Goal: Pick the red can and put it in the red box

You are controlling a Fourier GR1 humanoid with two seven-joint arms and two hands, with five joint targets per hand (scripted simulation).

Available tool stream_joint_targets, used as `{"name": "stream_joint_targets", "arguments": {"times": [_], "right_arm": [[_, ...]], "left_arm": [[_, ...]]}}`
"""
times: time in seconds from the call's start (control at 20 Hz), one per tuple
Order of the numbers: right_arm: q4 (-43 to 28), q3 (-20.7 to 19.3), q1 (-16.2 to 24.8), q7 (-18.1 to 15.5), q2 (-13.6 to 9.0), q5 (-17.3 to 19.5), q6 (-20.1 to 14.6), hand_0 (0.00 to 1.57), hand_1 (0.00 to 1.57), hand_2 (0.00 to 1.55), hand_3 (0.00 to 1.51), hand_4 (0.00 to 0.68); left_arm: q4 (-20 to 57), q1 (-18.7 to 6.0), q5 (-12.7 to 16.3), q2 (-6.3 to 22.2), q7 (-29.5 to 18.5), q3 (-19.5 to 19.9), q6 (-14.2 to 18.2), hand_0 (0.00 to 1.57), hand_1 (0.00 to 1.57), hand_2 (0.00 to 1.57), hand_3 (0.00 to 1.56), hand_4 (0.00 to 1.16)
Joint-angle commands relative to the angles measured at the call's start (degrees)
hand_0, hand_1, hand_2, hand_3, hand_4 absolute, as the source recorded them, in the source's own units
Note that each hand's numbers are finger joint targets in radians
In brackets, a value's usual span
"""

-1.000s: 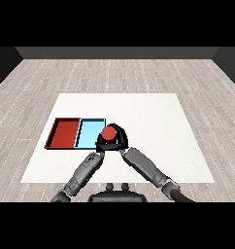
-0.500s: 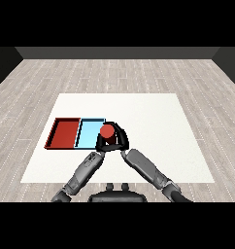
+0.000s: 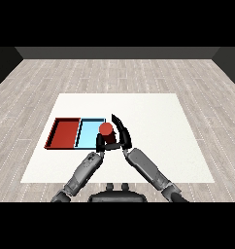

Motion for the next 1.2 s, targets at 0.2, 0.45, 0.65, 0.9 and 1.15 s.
{"name": "stream_joint_targets", "arguments": {"times": [0.2,0.45,0.65,0.9,1.15], "right_arm": [[-9.0,-2.8,7.7,-0.4,-0.1,5.7,-1.3,0.00,0.00,0.00,0.00,0.000],[-23.7,-9.0,11.6,5.3,-10.0,1.6,3.8,0.00,0.00,0.00,0.00,0.000],[-27.9,-14.3,17.9,4.1,-14.3,-1.3,6.3,0.00,0.00,0.00,0.00,0.000],[-21.4,-17.3,26.5,-2.7,-15.7,-1.5,8.3,0.00,0.00,0.00,0.00,0.000],[-22.3,-21.8,30.2,-2.7,-18.6,-3.7,11.6,0.00,0.00,0.00,0.00,0.000]], "left_arm": [[-0.5,2.8,-1.6,0.9,-1.5,2.6,-1.7,1.57,1.57,1.57,1.49,1.14],[-3.0,3.2,-3.2,3.4,-0.8,3.8,-0.7,1.57,1.57,1.57,1.48,1.14],[-0.9,1.3,-6.2,8.0,1.6,6.0,0.3,1.57,1.57,1.57,1.47,1.13],[-4.8,3.0,-6.1,19.0,5.4,11.1,-2.7,1.57,1.57,1.57,1.47,1.11],[4.7,-1.1,-6.4,22.7,7.0,16.7,-4.7,1.57,1.57,1.55,1.46,1.09]]}}
